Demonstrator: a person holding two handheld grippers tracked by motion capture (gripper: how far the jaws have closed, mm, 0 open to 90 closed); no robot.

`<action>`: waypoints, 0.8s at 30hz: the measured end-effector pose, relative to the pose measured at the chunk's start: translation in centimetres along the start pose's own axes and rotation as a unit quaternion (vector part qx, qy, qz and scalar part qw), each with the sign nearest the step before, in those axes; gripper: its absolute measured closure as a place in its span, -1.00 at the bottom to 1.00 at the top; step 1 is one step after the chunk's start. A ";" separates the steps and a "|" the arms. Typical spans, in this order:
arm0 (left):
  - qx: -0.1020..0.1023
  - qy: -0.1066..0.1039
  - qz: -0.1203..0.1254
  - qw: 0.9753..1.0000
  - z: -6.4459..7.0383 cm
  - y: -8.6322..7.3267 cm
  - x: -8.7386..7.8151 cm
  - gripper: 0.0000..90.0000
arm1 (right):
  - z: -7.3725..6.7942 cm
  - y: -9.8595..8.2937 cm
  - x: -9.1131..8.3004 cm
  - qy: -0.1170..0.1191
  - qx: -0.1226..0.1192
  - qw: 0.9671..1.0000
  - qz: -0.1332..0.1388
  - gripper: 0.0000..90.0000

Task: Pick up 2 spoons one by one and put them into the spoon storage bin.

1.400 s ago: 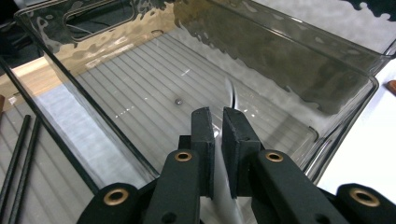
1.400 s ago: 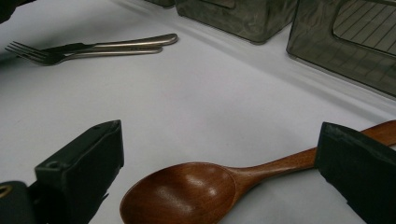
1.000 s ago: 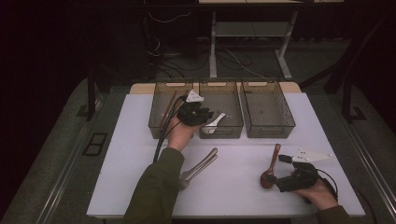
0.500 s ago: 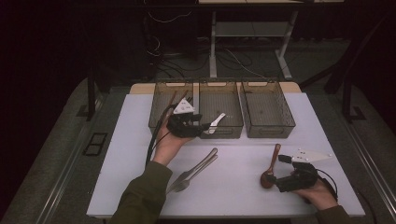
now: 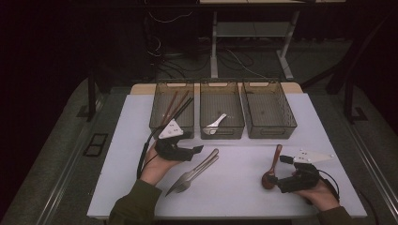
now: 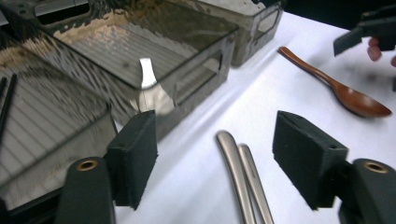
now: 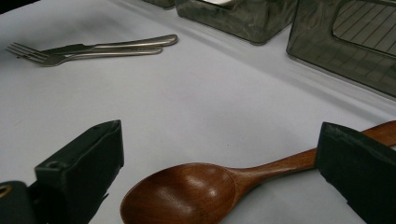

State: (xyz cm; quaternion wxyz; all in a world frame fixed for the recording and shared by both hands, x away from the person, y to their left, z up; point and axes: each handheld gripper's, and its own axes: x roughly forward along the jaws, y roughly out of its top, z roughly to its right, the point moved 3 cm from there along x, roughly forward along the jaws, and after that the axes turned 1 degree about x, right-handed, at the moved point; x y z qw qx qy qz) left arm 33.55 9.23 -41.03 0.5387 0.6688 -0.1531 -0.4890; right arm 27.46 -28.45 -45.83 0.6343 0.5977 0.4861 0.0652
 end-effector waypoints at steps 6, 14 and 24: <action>-0.003 -0.007 -0.003 1.000 0.6 -2.1 -1.2 -0.56 | 0.1 -0.1 0.0 0.001 0.003 1.000 -0.001 -0.97; -0.007 0.005 -0.004 1.000 1.2 -4.9 -2.6 -0.87 | 0.5 -0.1 -0.2 -0.007 0.016 1.000 -0.015 -0.97; -0.033 -0.002 -0.002 0.999 1.1 -6.3 -3.9 -1.00 | 1.2 0.8 -0.6 -0.021 0.014 1.000 -0.019 -0.36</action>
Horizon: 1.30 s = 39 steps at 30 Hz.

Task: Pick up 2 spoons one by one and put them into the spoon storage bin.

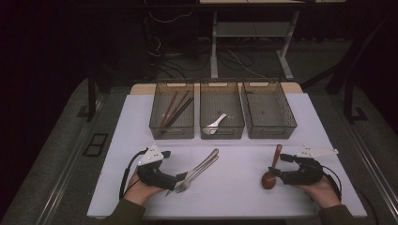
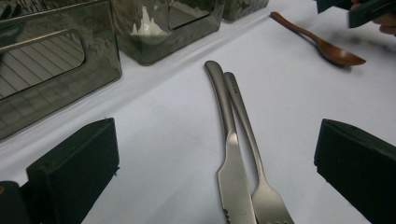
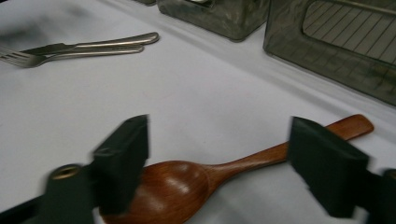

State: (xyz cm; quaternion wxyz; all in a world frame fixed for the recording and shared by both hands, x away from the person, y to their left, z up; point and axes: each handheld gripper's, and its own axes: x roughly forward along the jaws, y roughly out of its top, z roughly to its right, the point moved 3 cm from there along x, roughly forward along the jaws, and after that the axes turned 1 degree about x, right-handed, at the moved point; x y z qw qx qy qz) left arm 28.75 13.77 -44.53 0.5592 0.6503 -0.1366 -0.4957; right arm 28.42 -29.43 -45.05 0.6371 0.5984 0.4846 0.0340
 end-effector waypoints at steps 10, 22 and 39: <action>0.014 0.000 -0.012 1.000 0.2 -0.1 0.7 -1.00 | 1.5 0.8 1.6 -0.043 0.005 0.998 -0.048 0.62; 0.008 -0.002 -0.019 1.000 0.2 -0.3 0.6 -1.00 | 3.9 3.4 3.4 -0.038 0.001 0.997 -0.062 0.98; 0.016 0.000 -0.020 1.000 0.1 -0.6 0.4 -1.00 | 5.1 2.9 4.6 -0.057 0.005 0.992 -0.109 0.98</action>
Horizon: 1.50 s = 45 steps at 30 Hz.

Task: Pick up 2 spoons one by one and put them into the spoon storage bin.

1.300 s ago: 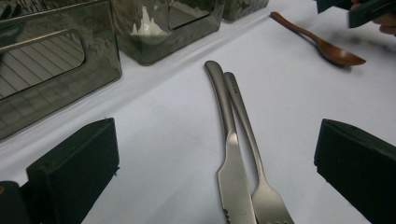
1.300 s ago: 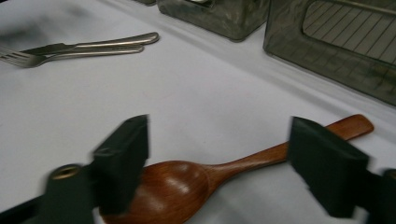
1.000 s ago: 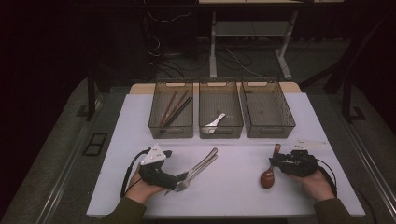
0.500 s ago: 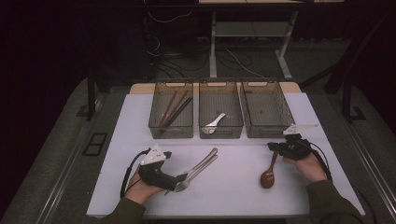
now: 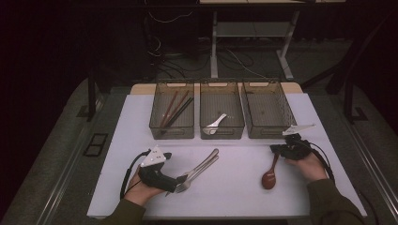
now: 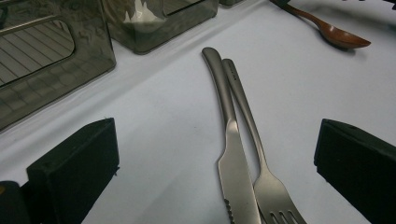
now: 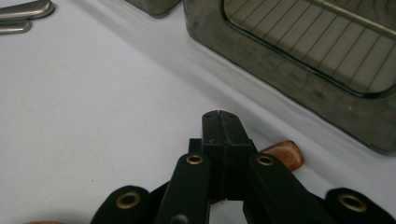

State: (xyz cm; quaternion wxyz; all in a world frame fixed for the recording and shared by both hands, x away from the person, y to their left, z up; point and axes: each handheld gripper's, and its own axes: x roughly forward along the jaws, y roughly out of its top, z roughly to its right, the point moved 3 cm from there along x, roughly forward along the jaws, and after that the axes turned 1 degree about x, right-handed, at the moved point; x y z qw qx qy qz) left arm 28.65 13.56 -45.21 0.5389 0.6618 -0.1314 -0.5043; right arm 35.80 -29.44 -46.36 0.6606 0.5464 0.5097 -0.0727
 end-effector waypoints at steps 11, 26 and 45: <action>0.001 -0.001 -0.002 1.000 0.0 -0.1 0.1 -1.00 | 0.0 -0.7 -0.2 -0.008 -0.010 1.000 -0.025 0.98; 0.002 0.000 -0.005 1.000 0.1 -0.1 0.1 -1.00 | 0.1 -1.9 -1.5 -0.029 -0.017 0.999 -0.041 0.98; -0.002 0.002 -0.003 1.000 0.2 -0.3 -0.2 -1.00 | -0.8 -4.2 -3.6 -0.020 -0.006 0.998 -0.052 0.99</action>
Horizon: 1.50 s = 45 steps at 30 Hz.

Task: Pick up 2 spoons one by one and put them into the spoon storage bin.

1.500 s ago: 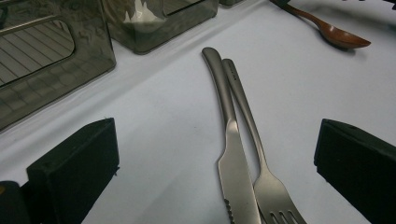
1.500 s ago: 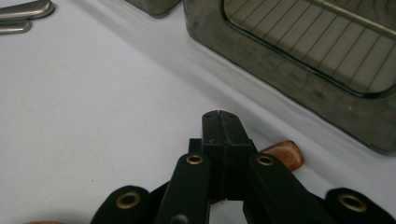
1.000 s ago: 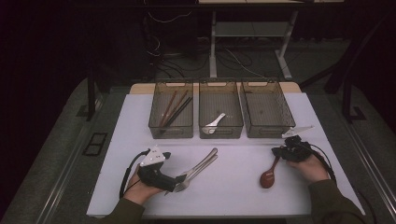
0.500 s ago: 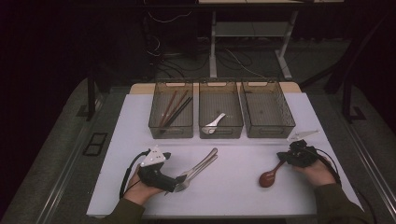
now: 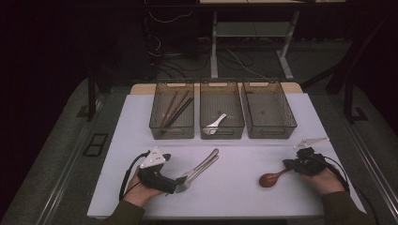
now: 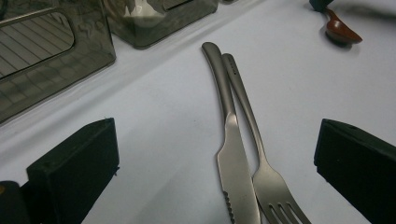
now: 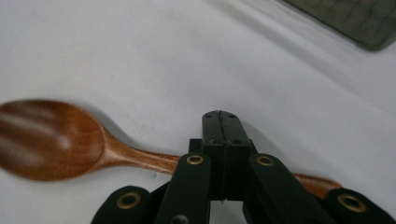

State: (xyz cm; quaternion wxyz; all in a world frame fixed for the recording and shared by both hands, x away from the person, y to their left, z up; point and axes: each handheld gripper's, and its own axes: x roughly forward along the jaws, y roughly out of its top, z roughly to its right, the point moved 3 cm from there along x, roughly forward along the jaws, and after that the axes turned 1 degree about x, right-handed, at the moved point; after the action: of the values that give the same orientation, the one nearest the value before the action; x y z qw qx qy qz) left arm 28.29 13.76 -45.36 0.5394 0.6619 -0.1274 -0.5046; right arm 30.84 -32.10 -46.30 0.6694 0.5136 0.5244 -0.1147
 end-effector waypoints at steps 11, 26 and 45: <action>0.002 0.000 -0.004 1.000 0.1 -0.1 -0.1 -1.00 | -0.5 -1.9 -1.7 0.005 0.005 1.000 0.011 0.99; 0.008 -0.013 -0.006 1.000 0.3 0.0 0.2 -1.00 | -1.7 -0.3 -2.4 0.091 -0.001 0.991 0.096 0.18; 0.015 -0.025 -0.014 0.999 0.6 -0.1 0.6 -1.00 | -5.1 0.1 0.1 0.138 -0.094 0.985 0.048 -0.10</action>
State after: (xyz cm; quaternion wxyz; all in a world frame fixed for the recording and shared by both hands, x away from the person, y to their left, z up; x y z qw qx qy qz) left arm 28.11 13.00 -45.70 0.5193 0.6588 -0.1391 -0.5262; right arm 27.95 -27.89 -45.99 0.6404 0.4840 0.5951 0.0392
